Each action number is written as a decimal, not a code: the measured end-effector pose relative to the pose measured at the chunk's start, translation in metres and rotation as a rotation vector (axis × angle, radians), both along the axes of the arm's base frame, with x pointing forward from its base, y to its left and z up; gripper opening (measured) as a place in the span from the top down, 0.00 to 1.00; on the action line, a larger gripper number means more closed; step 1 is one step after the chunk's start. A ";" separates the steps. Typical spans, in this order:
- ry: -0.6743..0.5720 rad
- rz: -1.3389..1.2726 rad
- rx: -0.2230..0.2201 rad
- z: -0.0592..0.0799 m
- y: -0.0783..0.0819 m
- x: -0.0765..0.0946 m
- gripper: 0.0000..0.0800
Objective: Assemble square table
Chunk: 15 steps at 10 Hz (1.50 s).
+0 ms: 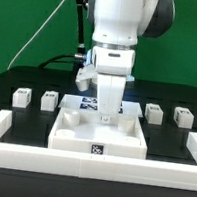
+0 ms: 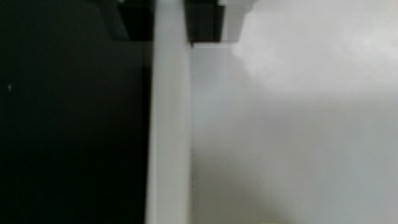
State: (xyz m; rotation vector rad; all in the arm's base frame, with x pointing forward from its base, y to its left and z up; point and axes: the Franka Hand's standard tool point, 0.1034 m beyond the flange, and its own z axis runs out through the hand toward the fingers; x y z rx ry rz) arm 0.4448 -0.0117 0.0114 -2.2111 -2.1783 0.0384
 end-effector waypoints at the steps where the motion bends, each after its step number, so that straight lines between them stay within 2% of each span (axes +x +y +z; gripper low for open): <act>1: -0.003 -0.021 0.004 0.000 0.013 0.001 0.93; 3: -0.006 -0.047 0.012 0.002 0.042 0.005 0.93; 5: -0.016 -0.057 0.024 -0.001 0.073 0.018 0.93; 7: -0.031 -0.046 0.036 -0.001 0.092 0.028 0.93; 13: -0.031 -0.061 0.035 -0.001 0.093 0.032 0.93; 14: -0.031 -0.062 0.035 -0.001 0.093 0.032 0.70; 15: -0.031 -0.062 0.035 -0.001 0.093 0.032 0.53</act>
Offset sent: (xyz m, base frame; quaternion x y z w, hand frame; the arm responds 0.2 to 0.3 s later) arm 0.0181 0.0513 -0.0039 0.0120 -0.0020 0.0189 0.9997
